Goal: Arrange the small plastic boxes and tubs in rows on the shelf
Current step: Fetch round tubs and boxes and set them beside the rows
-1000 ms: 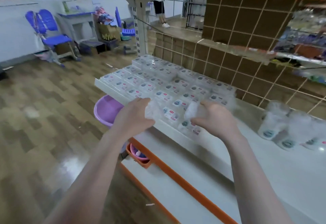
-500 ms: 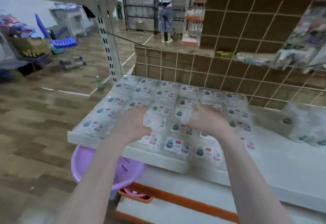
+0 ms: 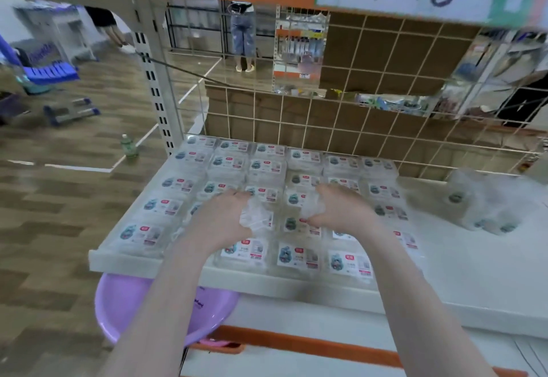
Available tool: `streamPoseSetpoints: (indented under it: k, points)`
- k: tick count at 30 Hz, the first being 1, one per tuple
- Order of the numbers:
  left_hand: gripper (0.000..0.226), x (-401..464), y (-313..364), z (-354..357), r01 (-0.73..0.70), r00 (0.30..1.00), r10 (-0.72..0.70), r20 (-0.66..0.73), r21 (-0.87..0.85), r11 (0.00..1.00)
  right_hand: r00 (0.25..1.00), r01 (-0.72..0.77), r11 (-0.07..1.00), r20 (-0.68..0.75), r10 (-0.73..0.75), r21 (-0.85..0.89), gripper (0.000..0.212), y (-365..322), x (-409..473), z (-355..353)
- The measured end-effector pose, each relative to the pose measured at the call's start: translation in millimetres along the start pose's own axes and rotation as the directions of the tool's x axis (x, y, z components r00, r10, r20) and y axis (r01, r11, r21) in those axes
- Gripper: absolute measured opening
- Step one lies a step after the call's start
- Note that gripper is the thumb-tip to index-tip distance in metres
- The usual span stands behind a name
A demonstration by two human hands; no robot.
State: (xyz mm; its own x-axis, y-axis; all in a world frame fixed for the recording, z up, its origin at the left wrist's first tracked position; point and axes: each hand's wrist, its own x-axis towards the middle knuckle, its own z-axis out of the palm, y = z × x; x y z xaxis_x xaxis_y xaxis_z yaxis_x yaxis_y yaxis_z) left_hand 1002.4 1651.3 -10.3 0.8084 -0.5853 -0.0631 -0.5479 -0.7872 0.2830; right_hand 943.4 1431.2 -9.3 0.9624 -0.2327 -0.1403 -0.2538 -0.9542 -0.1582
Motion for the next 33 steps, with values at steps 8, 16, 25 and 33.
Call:
streamPoseSetpoints:
  k: [8,16,25,33]
  points:
    - [0.073,-0.1,-6.5,4.2,0.021,1.000,-0.022,-0.011,-0.041,0.999,0.995,0.082,0.995,0.045,-0.085,0.063,0.059,-9.0,20.5,-8.6]
    - [0.071,1.0,-7.6,0.4,0.053,0.996,-0.054,-0.077,-0.014,0.998,0.990,0.114,0.834,-0.134,-0.049,0.540,0.068,-1.2,27.5,-23.2]
    - [0.064,9.8,1.4,-2.5,0.067,0.993,-0.067,-0.095,-0.002,0.998,0.991,0.090,0.660,-0.130,0.011,0.746,0.069,55.6,0.8,2.5]
    - [0.072,17.6,7.3,8.4,0.051,0.997,-0.054,-0.059,-0.046,0.998,0.997,-0.011,0.848,-0.059,0.050,0.530,0.078,80.8,-5.6,21.4]
